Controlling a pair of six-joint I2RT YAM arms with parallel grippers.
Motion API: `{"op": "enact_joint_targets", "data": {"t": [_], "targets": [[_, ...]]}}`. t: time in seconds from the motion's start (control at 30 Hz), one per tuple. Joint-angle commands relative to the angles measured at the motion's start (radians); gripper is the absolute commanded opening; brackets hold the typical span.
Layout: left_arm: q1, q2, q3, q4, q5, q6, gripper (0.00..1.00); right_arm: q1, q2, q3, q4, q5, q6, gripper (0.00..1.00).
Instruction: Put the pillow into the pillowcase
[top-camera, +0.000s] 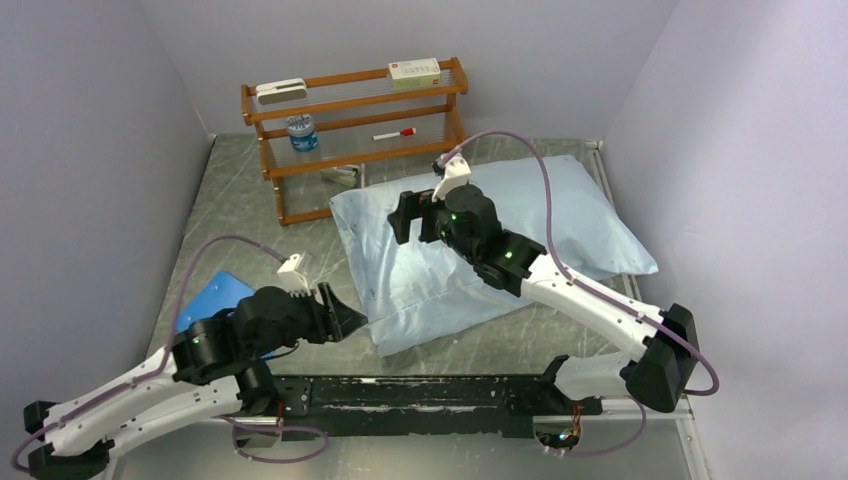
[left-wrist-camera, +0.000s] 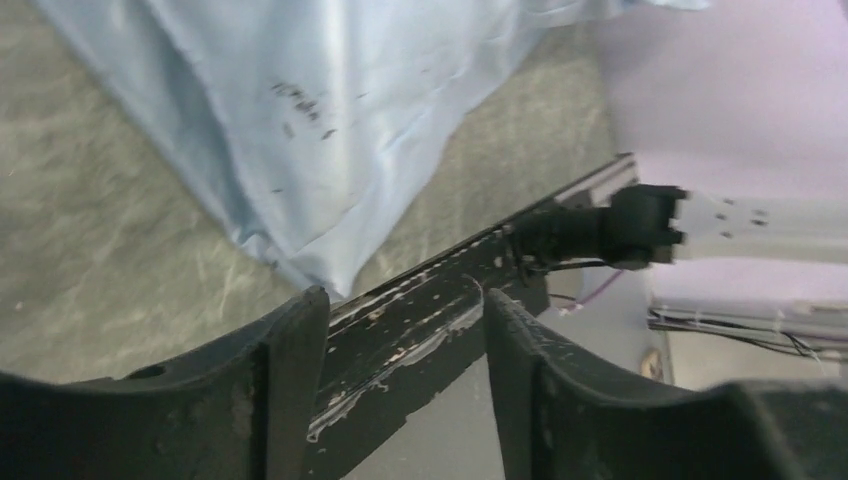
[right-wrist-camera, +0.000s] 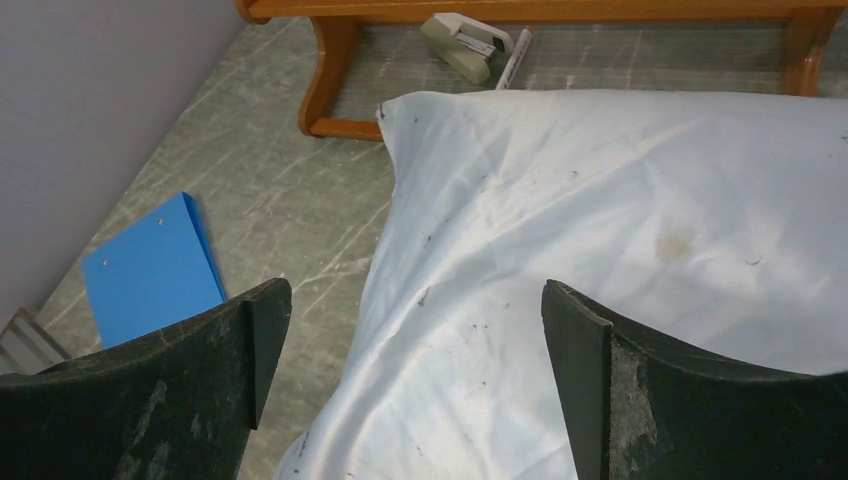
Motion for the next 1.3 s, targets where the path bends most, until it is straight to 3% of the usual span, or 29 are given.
{"op": "enact_joint_targets", "data": {"t": [0.0, 0.13, 0.37, 0.57, 0.73, 0.8, 0.9, 1.17, 1.27], "targets": [[-0.005, 0.116, -0.049, -0.022, -0.057, -0.016, 0.67, 0.001, -0.029, -0.017, 0.014, -0.020, 0.018, 1.00], [-0.004, 0.197, -0.141, 0.181, -0.030, -0.033, 0.79, 0.001, -0.050, -0.038, 0.004, -0.028, 0.037, 1.00], [0.064, 0.311, -0.271, 0.564, 0.049, -0.008, 0.82, 0.001, -0.087, -0.052, -0.005, -0.007, 0.013, 1.00], [0.145, 0.417, -0.271, 0.847, 0.198, 0.098, 0.75, 0.001, -0.078, -0.072, 0.005, -0.004, 0.013, 1.00], [0.146, 0.485, -0.328, 1.072, 0.404, 0.132, 0.55, 0.000, -0.070, -0.089, 0.031, -0.007, 0.019, 1.00], [0.145, 0.498, -0.358, 1.094, 0.459, 0.105, 0.48, 0.000, -0.063, -0.080, 0.031, -0.007, 0.015, 1.00], [0.137, 0.460, -0.400, 1.085, 0.555, 0.049, 0.51, -0.001, -0.049, -0.059, 0.015, -0.002, 0.002, 1.00], [0.044, 0.183, -0.365, 0.809, 0.551, 0.052, 0.50, -0.001, -0.028, -0.046, 0.025, -0.001, -0.001, 1.00], [0.028, 0.146, -0.381, 0.834, 0.600, 0.006, 0.49, -0.001, -0.030, -0.047, 0.023, 0.000, 0.000, 1.00]]}}
